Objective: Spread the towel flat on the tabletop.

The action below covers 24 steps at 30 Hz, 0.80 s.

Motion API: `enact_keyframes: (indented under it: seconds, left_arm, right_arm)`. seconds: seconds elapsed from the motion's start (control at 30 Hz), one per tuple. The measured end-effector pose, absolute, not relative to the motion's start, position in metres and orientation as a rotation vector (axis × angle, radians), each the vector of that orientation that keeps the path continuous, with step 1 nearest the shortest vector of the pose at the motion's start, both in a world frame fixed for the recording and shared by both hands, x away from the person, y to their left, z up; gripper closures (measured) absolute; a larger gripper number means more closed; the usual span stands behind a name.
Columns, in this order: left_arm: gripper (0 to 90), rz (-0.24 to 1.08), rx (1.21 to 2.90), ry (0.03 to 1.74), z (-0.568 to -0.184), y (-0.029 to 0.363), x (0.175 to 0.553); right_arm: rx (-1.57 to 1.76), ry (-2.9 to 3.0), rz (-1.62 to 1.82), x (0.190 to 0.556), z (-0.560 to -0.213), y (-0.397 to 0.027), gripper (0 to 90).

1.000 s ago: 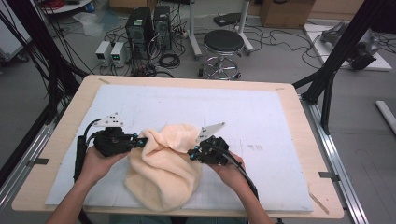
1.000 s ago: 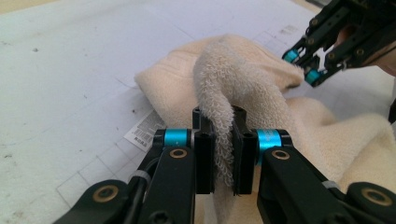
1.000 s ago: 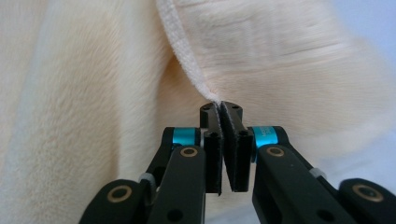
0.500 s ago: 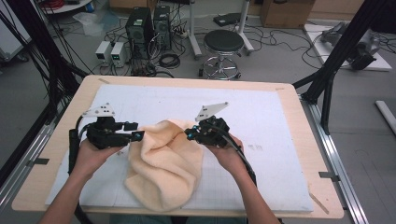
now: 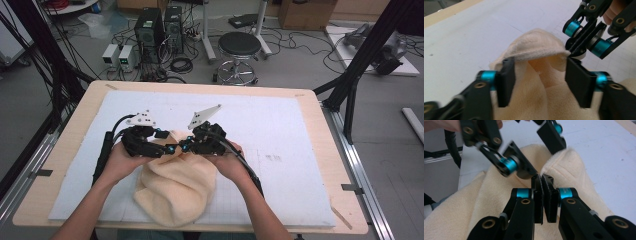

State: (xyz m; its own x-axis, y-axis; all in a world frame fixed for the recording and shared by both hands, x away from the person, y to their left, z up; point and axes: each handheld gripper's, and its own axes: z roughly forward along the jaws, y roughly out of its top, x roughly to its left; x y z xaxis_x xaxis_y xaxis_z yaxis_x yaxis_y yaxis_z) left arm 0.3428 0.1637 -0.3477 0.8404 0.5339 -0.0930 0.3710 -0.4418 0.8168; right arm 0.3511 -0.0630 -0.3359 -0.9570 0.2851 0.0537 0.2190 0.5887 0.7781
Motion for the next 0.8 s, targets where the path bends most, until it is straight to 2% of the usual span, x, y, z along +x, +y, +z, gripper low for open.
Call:
enact_keyframes:
  seconds: [0.13,0.2,0.23,0.33,0.43,0.6,0.73,0.8]
  left_arm:
    - [70.6,0.241,2.112,0.665,-0.354,0.16,0.349]
    - [77.9,0.263,2.112,0.671,-0.355,0.161,0.35]
    - [77.9,0.269,2.111,0.67,-0.355,0.161,0.35]
    - [70.1,0.248,2.087,0.651,-0.354,0.164,0.346]
    - [53.2,0.277,2.073,0.64,-0.35,0.164,0.342]
    - [40.1,0.259,2.064,0.62,-0.346,0.158,0.34]
    - [38.9,0.214,2.108,0.584,-0.349,0.149,0.347]
    - [42.9,0.182,2.129,0.566,-0.35,0.147,0.351]
  right_arm:
    - [0.449,2.73,1.346,0.352,-0.339,-0.07,87.7]
    - [0.458,2.732,1.349,0.352,-0.341,-0.073,87.7]
    - [0.451,2.727,1.344,0.352,-0.342,-0.074,87.7]
    - [0.458,2.736,1.342,0.353,-0.344,-0.08,87.7]
    - [0.477,2.767,1.315,0.353,-0.349,-0.085,87.7]
    - [0.439,2.793,1.284,0.35,-0.351,-0.085,87.7]
    - [0.401,2.793,1.335,0.347,-0.348,-0.085,87.7]
    - [0.383,2.784,1.33,0.346,-0.346,-0.086,87.7]
